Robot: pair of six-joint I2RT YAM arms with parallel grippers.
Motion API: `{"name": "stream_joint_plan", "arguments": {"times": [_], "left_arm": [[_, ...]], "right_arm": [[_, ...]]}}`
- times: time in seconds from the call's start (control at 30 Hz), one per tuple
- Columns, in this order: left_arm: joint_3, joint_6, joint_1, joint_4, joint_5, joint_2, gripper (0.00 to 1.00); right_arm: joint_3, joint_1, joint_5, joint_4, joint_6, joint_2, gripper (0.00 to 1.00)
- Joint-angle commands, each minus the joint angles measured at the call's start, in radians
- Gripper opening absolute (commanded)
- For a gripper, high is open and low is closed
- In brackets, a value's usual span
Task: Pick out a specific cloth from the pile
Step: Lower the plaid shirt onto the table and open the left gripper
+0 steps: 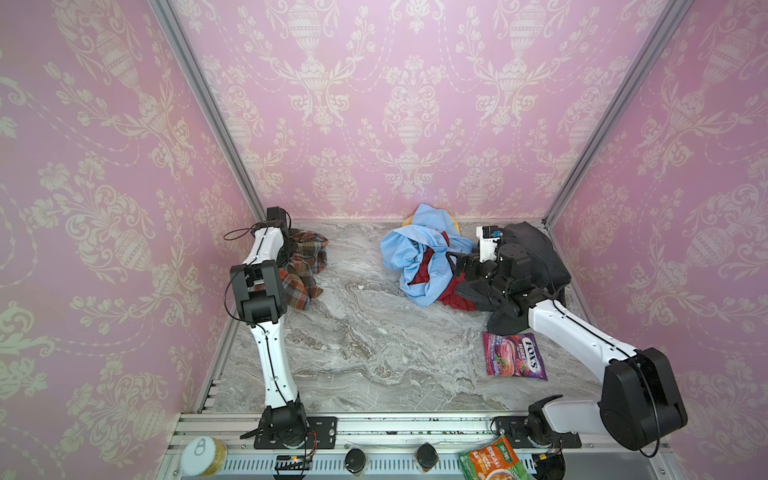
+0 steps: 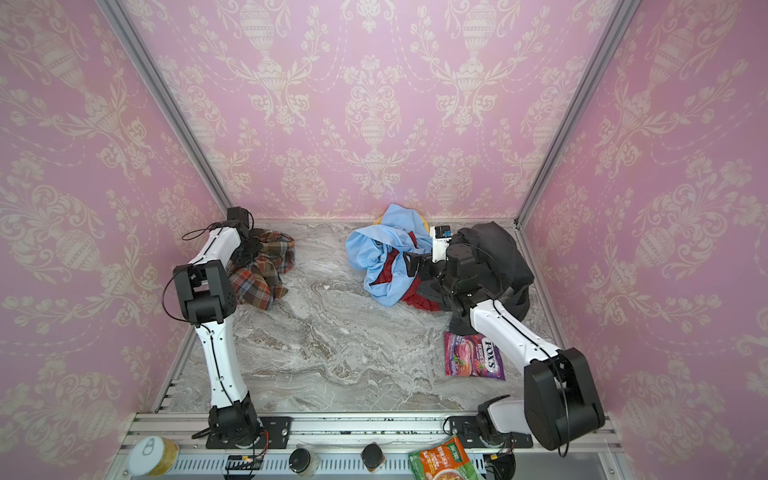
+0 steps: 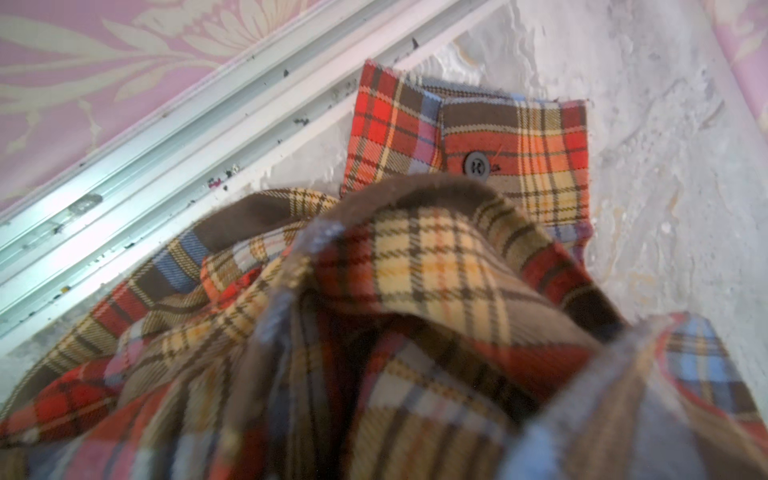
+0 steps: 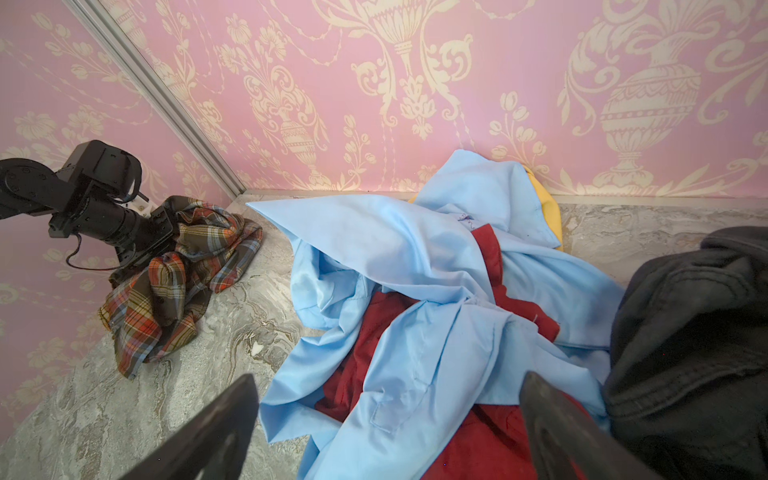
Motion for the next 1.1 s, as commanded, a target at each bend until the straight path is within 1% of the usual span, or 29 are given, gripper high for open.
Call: {"name": "stream_joint_plan", "arguments": {"times": [0.0, 0.07, 0.13, 0.2, 0.27, 0.3, 0.47, 0.5, 0.6, 0.73, 0.8, 0.9, 0.97, 1.07], "left_arm": [[0.081, -0.009, 0.010, -0.101, -0.041, 0.052, 0.13], [0.140, 0.004, 0.008, -0.145, -0.040, 0.076, 0.19], [0.145, 0.027, -0.001, -0.149, -0.056, 0.067, 0.29], [0.110, 0.072, -0.019, -0.103, -0.071, 0.024, 0.48], [0.077, 0.109, -0.034, -0.063, -0.083, -0.024, 0.62], [0.059, 0.133, -0.040, -0.040, -0.078, -0.048, 0.68], [0.021, 0.262, -0.061, 0.013, -0.030, -0.135, 0.85], [0.010, 0.293, -0.066, 0.024, -0.022, -0.153, 0.90], [-0.067, 0.364, -0.077, 0.097, 0.011, -0.226, 0.99], [-0.239, 0.445, -0.086, 0.269, 0.068, -0.346, 0.99], [-0.297, 0.475, -0.085, 0.317, 0.099, -0.386, 0.99], [-0.409, 0.519, -0.086, 0.425, 0.184, -0.455, 0.99], [-0.448, 0.554, -0.087, 0.441, 0.187, -0.481, 0.99], [-0.457, 0.595, -0.087, 0.415, 0.204, -0.490, 0.99]], "right_arm": [[-0.016, 0.006, 0.016, -0.010, -0.018, -0.033, 0.99], [-0.014, 0.007, 0.017, -0.009, -0.017, -0.030, 0.99], [-0.008, 0.007, 0.015, -0.009, -0.018, -0.027, 0.99], [0.002, 0.007, 0.008, -0.011, -0.016, -0.022, 0.99], [0.014, 0.007, -0.002, -0.016, -0.016, -0.015, 1.00], [0.021, 0.008, -0.005, -0.021, -0.016, -0.012, 1.00], [0.044, 0.008, 0.000, -0.041, -0.036, -0.021, 1.00], [0.044, 0.008, 0.002, -0.043, -0.037, -0.024, 1.00], [0.058, 0.008, 0.001, -0.060, -0.048, -0.029, 1.00], [0.077, 0.008, 0.007, -0.092, -0.070, -0.037, 1.00], [0.082, 0.008, 0.012, -0.102, -0.080, -0.045, 1.00], [0.086, 0.008, 0.019, -0.115, -0.091, -0.056, 1.00], [0.087, 0.008, 0.023, -0.123, -0.095, -0.062, 1.00], [0.088, 0.007, 0.023, -0.131, -0.099, -0.073, 1.00]]}}
